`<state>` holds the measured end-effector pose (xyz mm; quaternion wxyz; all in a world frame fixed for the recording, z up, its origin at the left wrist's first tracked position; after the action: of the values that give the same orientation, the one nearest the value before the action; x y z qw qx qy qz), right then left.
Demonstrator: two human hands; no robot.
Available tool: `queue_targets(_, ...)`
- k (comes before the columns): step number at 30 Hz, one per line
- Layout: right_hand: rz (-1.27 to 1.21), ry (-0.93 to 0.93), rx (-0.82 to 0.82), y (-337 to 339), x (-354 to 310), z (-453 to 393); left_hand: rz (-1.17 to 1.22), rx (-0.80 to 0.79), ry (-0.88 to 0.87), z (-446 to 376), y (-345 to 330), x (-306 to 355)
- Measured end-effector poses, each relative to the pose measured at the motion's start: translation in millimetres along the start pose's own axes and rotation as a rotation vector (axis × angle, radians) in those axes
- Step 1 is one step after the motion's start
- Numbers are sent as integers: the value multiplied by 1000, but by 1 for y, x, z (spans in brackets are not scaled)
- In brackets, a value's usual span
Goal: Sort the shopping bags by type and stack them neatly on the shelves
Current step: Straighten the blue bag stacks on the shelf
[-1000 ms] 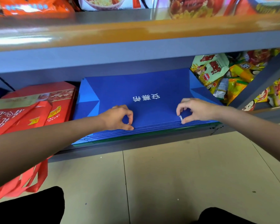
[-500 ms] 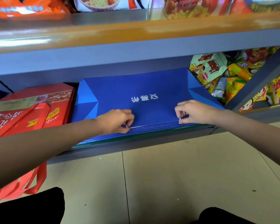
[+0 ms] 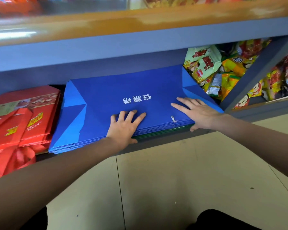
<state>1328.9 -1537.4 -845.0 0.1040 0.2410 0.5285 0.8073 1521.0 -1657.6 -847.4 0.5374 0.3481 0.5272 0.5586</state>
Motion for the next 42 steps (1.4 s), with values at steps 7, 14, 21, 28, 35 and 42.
queue_targets(7,-73,-32,64,11,11,-8,-69,169,-72,7,9,-10)
queue_targets(14,-195,-103,-22,-16,8,-8,47,-21,-17,-1,1,-6)
queue_targets(21,-799,-339,-131,22,93,23,244,-20,-71,-31,35,22)
queue_targets(28,-356,-441,-143,11,103,33,280,13,-128,-63,46,38)
queue_targets(35,-490,-380,50,-22,96,47,355,92,-124,-70,45,40)
queue_targets(42,-684,-441,107,-30,88,50,384,116,-147,-64,43,36)
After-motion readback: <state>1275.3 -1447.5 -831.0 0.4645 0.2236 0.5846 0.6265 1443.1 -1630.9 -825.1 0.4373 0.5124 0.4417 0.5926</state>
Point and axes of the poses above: each hand's wrist, its own z-axis away from the middle knuckle, its own y-axis out of the back of the hand, x = y × z, the point moved 7 cm from there along -z, towards the middle knuckle, and after that the axes turned 14 degrees about -y, right-handed, at the moved point
